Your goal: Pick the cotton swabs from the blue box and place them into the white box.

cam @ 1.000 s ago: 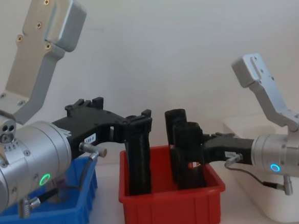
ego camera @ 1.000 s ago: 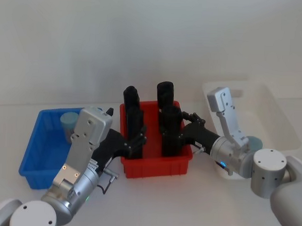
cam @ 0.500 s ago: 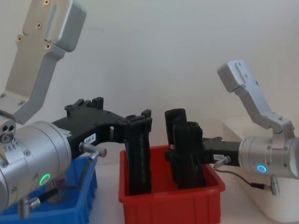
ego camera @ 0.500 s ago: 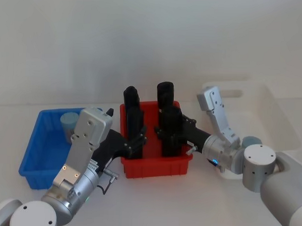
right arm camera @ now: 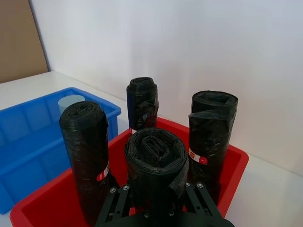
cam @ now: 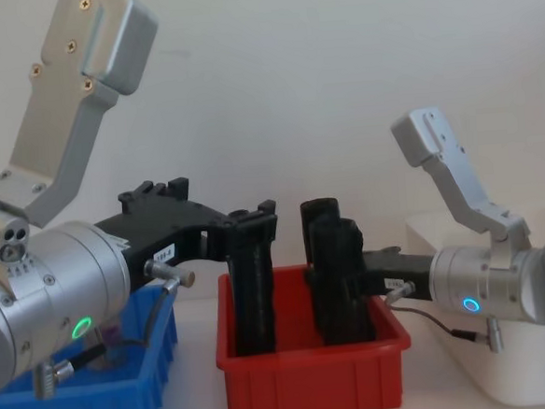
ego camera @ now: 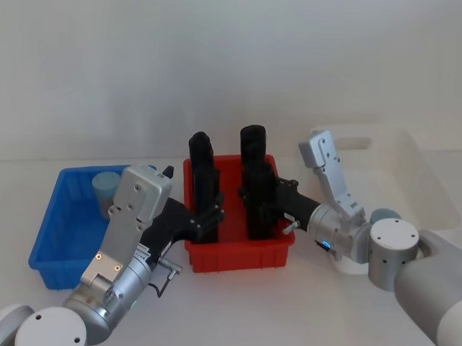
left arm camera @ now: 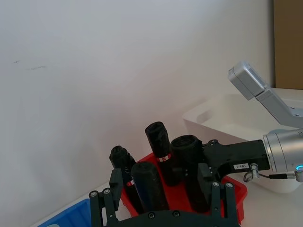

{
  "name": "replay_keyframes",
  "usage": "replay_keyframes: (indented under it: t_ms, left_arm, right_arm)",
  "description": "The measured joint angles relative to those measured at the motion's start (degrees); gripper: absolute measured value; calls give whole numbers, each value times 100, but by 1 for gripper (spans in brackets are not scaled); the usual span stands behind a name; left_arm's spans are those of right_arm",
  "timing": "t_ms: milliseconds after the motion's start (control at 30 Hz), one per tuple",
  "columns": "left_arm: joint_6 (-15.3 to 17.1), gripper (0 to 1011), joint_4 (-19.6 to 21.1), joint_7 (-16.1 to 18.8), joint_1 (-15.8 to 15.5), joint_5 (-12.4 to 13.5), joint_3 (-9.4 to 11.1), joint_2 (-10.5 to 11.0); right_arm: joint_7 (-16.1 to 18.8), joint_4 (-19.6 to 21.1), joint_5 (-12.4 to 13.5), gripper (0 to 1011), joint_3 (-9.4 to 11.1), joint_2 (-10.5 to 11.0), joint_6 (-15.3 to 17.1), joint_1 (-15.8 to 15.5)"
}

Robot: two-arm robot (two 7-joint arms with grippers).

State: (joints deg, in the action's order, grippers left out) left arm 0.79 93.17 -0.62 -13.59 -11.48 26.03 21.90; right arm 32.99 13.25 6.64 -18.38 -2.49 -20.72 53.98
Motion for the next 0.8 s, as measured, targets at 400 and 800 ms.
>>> replay_keyframes:
  t_ms: [400, 800]
  left_arm:
    - [0, 1004, 0, 0, 0, 0, 0, 0]
    - [0, 1004, 0, 0, 0, 0, 0, 0]
  right_arm:
    - [-21, 1412, 105, 388, 135, 223, 323, -586]
    - [-312, 3452, 358, 357, 256, 554, 931, -1487]
